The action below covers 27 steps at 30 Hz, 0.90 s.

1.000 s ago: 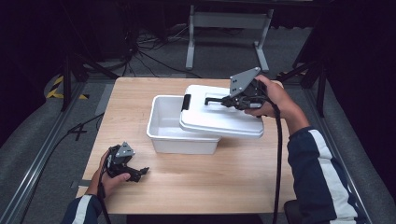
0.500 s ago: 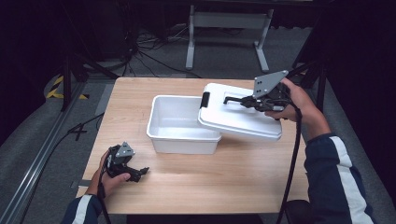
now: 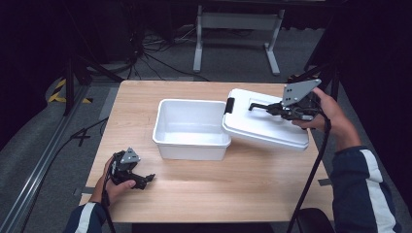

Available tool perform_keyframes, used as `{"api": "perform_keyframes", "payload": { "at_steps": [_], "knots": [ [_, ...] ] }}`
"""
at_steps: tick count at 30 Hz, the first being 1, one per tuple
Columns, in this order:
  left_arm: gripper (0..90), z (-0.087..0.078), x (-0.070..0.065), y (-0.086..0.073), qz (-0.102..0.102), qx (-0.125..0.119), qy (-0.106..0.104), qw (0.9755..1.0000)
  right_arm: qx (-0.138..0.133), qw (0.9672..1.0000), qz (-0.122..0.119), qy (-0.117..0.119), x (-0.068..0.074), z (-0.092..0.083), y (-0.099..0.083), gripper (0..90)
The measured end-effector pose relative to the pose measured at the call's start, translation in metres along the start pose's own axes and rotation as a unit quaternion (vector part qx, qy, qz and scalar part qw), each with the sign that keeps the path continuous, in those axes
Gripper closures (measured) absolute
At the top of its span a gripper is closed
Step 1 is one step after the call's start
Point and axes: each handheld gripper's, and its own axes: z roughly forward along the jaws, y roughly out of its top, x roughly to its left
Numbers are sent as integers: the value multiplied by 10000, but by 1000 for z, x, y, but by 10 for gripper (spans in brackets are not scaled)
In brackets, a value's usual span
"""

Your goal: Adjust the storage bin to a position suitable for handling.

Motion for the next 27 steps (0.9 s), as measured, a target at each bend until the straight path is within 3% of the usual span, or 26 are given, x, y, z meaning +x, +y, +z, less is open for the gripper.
{"api": "perform_keyframes", "payload": {
  "at_steps": [18, 27],
  "knots": [
    [4, 0, 0, 0, -4, -1, -1, 10000, 71, 9996, 285, -19, 3, -5, -40, 841],
    [4, 0, 0, 0, -2, -1, -1, 10000, 208, 9991, 367, 99, 6, 15, -57, 841]
  ]
}}
